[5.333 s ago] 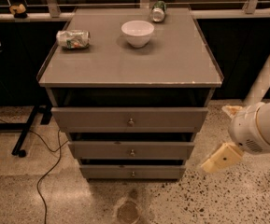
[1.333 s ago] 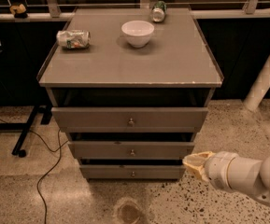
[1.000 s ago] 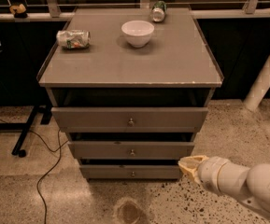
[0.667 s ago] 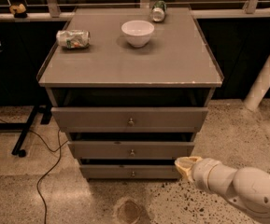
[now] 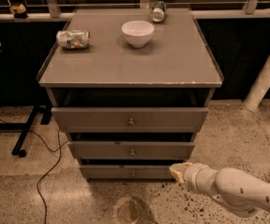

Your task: Open bottom drawer

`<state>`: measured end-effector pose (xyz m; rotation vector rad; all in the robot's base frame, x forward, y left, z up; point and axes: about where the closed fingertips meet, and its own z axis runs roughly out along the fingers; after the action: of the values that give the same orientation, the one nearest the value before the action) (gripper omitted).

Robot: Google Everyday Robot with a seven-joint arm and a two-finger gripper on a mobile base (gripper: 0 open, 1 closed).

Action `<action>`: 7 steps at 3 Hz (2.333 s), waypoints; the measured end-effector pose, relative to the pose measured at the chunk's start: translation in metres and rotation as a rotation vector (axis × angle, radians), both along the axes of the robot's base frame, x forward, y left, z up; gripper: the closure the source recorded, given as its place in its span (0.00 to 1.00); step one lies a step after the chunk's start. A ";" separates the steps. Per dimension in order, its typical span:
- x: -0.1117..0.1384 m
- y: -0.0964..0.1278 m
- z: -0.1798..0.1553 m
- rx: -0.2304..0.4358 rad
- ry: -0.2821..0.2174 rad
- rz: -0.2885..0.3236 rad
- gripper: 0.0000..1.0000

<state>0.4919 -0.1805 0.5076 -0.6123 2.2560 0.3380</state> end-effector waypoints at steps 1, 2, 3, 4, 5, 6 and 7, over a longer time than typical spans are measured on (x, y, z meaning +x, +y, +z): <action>0.000 0.000 0.000 0.000 0.000 0.000 1.00; 0.001 0.000 -0.012 -0.006 0.005 -0.037 1.00; 0.003 -0.006 -0.049 -0.011 0.031 -0.102 1.00; 0.007 -0.008 -0.089 -0.018 0.073 -0.148 1.00; 0.013 -0.008 -0.122 -0.018 0.107 -0.173 1.00; 0.039 0.006 -0.178 -0.004 0.149 -0.148 1.00; 0.039 0.006 -0.178 -0.004 0.149 -0.148 1.00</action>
Offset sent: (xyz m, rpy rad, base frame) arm 0.0008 -0.0042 -0.0318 -0.0178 0.0110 -0.1042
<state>0.5309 -0.1742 0.3291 -0.4315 2.4287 0.3141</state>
